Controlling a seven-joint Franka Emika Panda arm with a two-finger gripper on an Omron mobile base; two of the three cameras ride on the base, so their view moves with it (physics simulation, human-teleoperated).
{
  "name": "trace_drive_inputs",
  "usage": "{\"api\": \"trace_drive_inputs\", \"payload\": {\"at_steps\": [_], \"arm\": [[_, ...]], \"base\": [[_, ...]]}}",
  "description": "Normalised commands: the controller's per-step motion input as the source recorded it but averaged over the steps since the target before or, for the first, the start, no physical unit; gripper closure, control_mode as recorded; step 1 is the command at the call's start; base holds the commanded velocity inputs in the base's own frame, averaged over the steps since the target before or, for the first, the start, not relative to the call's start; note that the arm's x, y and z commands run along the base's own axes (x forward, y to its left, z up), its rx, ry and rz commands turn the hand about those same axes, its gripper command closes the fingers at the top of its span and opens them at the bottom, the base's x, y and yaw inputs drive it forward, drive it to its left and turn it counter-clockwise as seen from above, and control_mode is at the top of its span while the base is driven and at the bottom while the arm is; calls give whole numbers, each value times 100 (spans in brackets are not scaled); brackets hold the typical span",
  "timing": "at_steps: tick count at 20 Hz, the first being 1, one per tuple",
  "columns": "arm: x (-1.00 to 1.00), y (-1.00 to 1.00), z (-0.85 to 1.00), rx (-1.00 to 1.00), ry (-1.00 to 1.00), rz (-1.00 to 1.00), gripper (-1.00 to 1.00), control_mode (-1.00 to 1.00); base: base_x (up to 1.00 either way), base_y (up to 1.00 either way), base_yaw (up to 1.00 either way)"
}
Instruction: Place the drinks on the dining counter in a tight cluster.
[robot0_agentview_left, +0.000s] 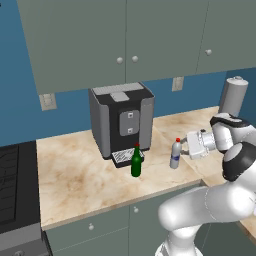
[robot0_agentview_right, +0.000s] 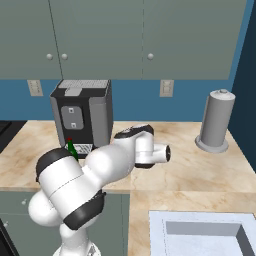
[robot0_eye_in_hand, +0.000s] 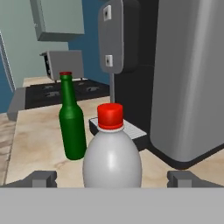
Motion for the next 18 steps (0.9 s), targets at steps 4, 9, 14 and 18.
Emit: {"api": "trace_drive_inputs", "payload": {"at_steps": [4,9,14,18], "arm": [[0,8,-3,0,0,0,-100,-100],[2,10,-5,0,0,0,-100,-100],[13,5,-3,0,0,0,-100,-100],[21,1,0,0,0,0,-100,-100]], "base": [[0,0,0],[0,0,0],[0,0,0],[0,0,0]]}}
